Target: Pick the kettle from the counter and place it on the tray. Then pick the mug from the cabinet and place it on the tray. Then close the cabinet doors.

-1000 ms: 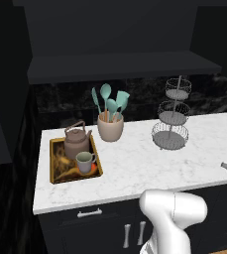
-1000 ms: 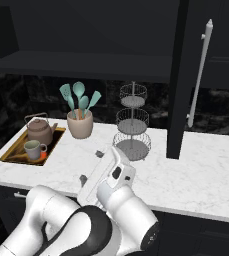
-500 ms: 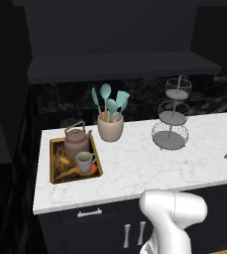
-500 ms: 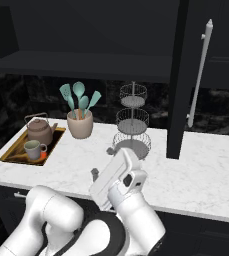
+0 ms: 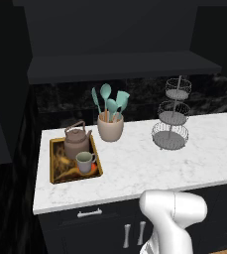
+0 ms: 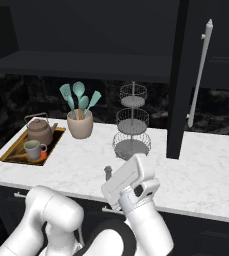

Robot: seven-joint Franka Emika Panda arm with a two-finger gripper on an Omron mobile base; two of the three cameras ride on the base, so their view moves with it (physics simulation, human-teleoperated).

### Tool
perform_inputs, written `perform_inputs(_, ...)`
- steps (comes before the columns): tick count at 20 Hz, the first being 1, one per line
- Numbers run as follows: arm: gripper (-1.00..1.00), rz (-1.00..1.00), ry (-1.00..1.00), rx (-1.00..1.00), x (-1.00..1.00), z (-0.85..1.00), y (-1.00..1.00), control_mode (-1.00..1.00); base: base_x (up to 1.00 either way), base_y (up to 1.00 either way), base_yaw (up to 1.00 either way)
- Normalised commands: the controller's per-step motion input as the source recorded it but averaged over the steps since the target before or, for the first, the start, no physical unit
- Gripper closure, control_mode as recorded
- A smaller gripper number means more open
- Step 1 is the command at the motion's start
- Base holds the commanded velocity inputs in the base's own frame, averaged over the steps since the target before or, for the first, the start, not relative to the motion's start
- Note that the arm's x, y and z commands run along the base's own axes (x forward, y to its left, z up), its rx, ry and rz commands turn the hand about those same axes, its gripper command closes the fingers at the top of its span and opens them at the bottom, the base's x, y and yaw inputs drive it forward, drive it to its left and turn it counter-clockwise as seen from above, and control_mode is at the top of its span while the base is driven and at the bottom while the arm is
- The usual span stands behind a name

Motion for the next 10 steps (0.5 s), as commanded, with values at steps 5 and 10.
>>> perform_inputs(5,-1.0,-0.03,-0.01,0.07,0.01,0.1,-0.32,-1.0,0.0,0.0,0.0)
perform_inputs(10,-1.0,0.0,-0.01,0.11,0.06,0.04,-0.3,-1.0,0.0,0.0,0.0)
